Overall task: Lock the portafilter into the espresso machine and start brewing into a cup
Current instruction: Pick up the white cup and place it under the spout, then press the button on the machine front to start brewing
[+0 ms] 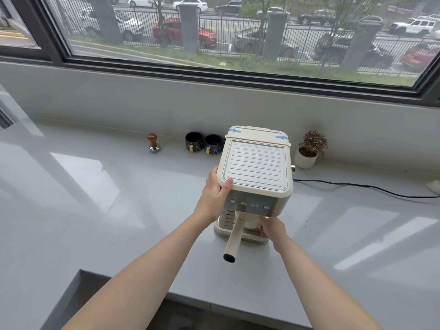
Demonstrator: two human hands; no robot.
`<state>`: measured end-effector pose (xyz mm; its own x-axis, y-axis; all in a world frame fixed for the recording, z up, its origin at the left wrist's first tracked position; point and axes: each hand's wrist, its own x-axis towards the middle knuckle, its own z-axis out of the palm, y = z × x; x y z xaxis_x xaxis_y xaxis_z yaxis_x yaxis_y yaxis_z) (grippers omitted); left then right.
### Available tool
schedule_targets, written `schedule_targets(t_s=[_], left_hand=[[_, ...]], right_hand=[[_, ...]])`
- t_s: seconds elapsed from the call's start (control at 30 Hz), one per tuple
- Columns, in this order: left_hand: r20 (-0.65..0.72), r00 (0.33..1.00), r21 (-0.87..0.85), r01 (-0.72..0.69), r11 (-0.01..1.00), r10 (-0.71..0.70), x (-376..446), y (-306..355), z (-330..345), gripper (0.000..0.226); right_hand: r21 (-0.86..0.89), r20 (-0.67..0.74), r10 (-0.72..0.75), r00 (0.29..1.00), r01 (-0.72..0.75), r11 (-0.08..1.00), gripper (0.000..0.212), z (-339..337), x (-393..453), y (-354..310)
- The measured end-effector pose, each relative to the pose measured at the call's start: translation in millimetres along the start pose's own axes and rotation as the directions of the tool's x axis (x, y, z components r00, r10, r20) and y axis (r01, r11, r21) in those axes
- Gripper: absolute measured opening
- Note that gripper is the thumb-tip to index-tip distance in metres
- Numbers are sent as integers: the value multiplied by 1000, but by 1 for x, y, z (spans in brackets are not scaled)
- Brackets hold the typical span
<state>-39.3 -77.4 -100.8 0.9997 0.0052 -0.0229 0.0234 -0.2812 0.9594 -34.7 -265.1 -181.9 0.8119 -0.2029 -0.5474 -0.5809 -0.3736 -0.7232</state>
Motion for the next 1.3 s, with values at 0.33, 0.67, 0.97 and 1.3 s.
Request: schedule_targets(t_s=[0.33, 0.67, 0.97, 1.3], left_hand=[[4, 1000, -1, -3, 1000, 3, 0, 1, -1, 72], [19, 1000, -12, 12, 1000, -12, 1, 1, -1, 63], [14, 1000, -16, 18, 1000, -18, 2, 0, -1, 77], [-7, 1000, -22, 10, 1000, -10, 5, -11, 2, 77]], right_hand=[[-105, 27, -91, 996, 93, 990, 18, 17, 6, -4], [-199, 57, -110, 992, 119, 973, 23, 13, 2, 0], [14, 66, -186, 980, 185, 983, 34, 5, -9, 15], [278, -449, -275, 850, 425, 861, 27, -50, -35, -25]])
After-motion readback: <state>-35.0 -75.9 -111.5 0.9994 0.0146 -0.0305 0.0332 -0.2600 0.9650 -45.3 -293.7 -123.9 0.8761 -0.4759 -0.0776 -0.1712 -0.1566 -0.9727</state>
